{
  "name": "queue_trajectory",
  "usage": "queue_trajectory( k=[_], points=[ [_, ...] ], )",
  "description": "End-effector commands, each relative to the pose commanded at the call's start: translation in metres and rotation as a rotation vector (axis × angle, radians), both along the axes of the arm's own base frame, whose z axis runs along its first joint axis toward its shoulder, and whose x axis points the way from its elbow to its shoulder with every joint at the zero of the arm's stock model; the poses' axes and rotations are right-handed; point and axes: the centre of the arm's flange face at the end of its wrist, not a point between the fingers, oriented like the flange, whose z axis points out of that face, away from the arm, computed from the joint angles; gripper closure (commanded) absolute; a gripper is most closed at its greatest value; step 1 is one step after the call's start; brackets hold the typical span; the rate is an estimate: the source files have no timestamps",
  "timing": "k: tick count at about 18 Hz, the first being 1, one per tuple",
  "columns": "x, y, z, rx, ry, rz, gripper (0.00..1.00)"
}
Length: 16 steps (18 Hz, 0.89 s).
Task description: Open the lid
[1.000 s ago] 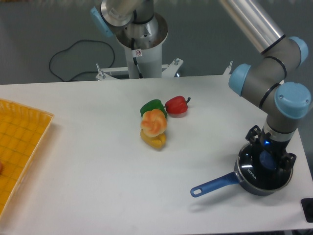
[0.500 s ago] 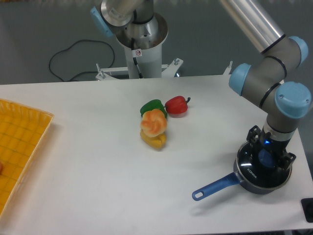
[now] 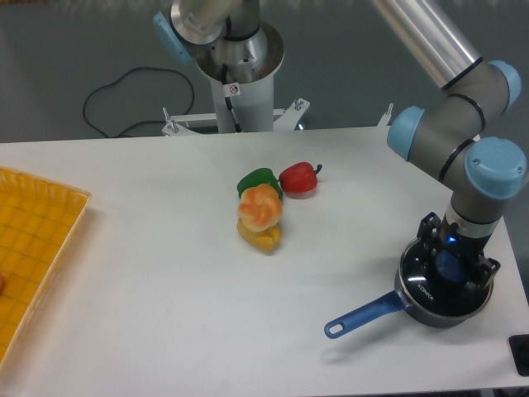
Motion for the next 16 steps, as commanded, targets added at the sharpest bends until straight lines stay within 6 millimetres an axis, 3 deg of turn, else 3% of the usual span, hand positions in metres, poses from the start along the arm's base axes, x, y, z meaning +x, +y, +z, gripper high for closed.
queue_trajectory(
  k=[16],
  points=[
    [0.011, -0.012, 0.009, -0.003, -0.050, 0.021, 0.33]
  ],
)
